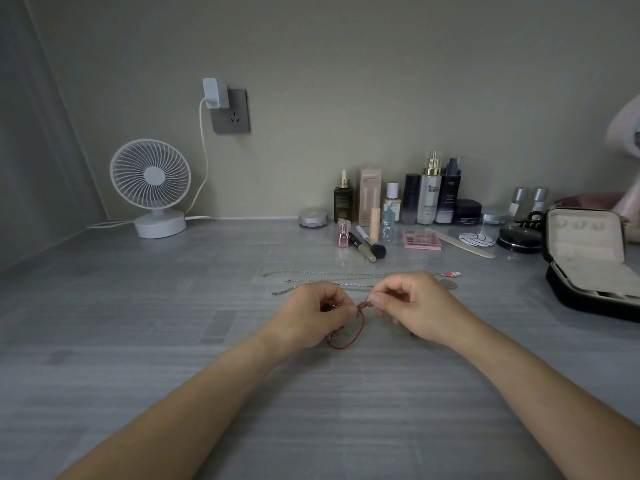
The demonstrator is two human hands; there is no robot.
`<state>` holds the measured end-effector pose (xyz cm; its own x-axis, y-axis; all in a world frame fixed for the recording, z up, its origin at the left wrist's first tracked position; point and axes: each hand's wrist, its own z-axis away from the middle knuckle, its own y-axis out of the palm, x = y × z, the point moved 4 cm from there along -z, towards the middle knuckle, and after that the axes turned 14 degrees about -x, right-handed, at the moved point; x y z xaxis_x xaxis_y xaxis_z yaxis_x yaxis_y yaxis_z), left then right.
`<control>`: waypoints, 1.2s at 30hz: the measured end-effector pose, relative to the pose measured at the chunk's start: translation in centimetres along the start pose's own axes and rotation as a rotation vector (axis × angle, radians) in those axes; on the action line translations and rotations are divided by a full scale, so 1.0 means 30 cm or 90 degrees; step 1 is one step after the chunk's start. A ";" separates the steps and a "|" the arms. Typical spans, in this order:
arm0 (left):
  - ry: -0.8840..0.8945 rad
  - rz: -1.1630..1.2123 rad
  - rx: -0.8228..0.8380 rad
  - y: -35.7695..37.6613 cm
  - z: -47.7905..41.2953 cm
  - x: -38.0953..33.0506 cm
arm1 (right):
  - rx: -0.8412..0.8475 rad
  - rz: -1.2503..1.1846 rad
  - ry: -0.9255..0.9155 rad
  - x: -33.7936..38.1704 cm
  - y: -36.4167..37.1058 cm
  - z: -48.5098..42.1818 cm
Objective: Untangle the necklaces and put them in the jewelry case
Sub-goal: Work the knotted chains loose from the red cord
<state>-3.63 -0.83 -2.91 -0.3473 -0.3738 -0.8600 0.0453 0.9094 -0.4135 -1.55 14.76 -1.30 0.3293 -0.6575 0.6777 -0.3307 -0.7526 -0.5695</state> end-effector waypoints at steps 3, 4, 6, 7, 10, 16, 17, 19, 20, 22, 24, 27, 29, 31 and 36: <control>0.014 -0.007 -0.013 -0.001 -0.008 0.006 | -0.004 0.034 0.004 -0.007 -0.003 0.000; 0.019 -0.016 -0.021 -0.001 -0.012 0.010 | -0.009 0.045 0.004 -0.009 -0.005 0.001; 0.027 -0.027 -0.033 -0.002 -0.019 0.016 | -0.021 0.071 0.003 -0.015 -0.006 0.001; 0.029 -0.027 -0.035 -0.002 -0.020 0.017 | -0.025 0.085 0.002 -0.017 -0.005 0.001; 0.039 -0.023 -0.038 -0.001 -0.017 0.011 | -0.029 0.128 -0.018 -0.021 -0.003 0.001; 0.073 -0.018 -0.034 0.006 -0.010 -0.001 | 0.070 0.024 -0.027 0.005 0.044 0.020; 0.072 -0.019 -0.034 0.005 -0.011 -0.002 | 0.064 0.022 -0.027 0.008 0.049 0.018; 0.062 -0.025 -0.041 -0.001 -0.015 0.001 | 0.038 0.012 -0.014 0.008 0.043 0.009; 0.057 -0.026 -0.047 -0.006 -0.019 0.005 | 0.031 -0.001 0.002 0.005 0.037 0.006; 0.052 -0.019 -0.056 -0.014 -0.024 0.009 | 0.026 -0.044 0.041 0.000 0.023 0.002; 0.057 -0.028 -0.057 -0.017 -0.026 0.010 | 0.022 -0.090 0.072 -0.001 0.015 0.000; 0.067 -0.066 -0.056 -0.012 -0.029 0.015 | 0.021 -0.109 0.094 -0.007 0.014 -0.001; 0.064 -0.070 -0.057 -0.009 -0.031 0.021 | 0.022 -0.112 0.102 -0.011 0.014 -0.001; 0.066 -0.067 -0.056 -0.008 -0.030 0.021 | 0.026 -0.107 0.105 -0.013 0.014 0.000; 0.085 -0.049 -0.050 -0.002 -0.023 0.006 | 0.045 -0.081 0.087 -0.003 0.030 0.004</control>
<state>-4.36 -0.82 -2.84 -0.4686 -0.4205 -0.7769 -0.0585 0.8923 -0.4477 -1.77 14.13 -1.94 0.2392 -0.5500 0.8002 -0.2294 -0.8328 -0.5039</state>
